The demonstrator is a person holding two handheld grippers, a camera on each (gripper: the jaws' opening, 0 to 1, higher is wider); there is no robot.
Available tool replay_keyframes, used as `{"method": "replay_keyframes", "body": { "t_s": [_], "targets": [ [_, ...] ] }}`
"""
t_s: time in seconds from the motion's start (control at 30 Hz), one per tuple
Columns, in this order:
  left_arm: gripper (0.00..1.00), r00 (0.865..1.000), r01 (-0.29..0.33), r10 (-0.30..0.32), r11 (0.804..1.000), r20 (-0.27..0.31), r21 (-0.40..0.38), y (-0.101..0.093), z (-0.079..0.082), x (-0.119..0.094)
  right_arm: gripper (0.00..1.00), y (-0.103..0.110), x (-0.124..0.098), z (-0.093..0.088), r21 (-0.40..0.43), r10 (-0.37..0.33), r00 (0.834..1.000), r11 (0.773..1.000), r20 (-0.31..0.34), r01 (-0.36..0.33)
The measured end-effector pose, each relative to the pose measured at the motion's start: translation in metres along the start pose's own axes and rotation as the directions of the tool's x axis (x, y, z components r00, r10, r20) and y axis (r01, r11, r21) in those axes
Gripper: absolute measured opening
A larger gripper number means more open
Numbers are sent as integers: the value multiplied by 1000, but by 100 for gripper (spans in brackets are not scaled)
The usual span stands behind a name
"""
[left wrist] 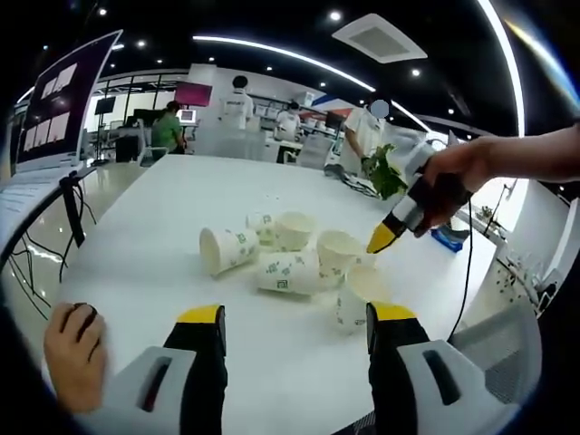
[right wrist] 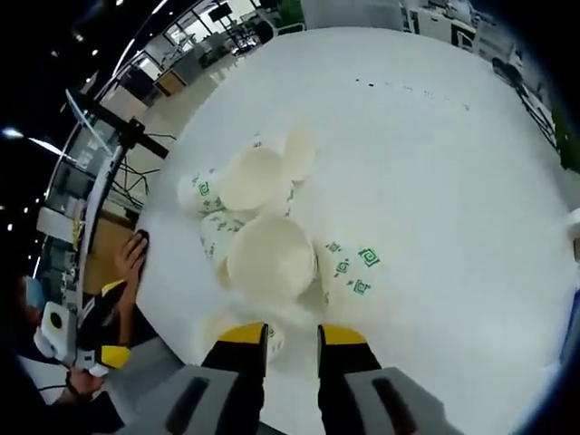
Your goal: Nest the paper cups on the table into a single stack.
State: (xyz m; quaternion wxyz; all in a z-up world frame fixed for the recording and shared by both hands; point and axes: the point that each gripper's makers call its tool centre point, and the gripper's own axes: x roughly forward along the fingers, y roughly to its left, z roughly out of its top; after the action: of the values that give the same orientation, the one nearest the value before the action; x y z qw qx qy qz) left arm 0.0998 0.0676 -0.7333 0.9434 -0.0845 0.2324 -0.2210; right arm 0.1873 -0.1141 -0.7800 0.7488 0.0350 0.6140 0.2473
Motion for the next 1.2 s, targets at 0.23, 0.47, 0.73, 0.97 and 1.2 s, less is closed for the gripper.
{"method": "replay_keyframes", "body": {
  "t_s": [0.23, 0.47, 0.73, 0.97, 1.2],
  "targets": [
    [62, 1000, 2, -2, 1000, -5, 1, 1, -2, 2, 21, 5, 10, 7, 21, 5, 1000, 1000, -5, -5],
    [62, 1000, 4, -4, 1000, -10, 4, -1, -2, 1, 23, 12, 11, 15, 65, 16, 1000, 998, 0, -16],
    [62, 1000, 3, -3, 1000, -15, 9, 0, -4, 2, 22, 13, 8, 24, 90, 32, 999, 995, 19, -33],
    [61, 1000, 8, -8, 1000, -25, 19, -2, -6, 3, 21, 7, 20, 30, 115, 21, 1000, 993, 4, -21],
    [61, 1000, 7, -7, 1000, -27, 15, 0, -7, 4, 20, 10, 33, 35, 160, 29, 1000, 987, -10, -27]
  ]
}}
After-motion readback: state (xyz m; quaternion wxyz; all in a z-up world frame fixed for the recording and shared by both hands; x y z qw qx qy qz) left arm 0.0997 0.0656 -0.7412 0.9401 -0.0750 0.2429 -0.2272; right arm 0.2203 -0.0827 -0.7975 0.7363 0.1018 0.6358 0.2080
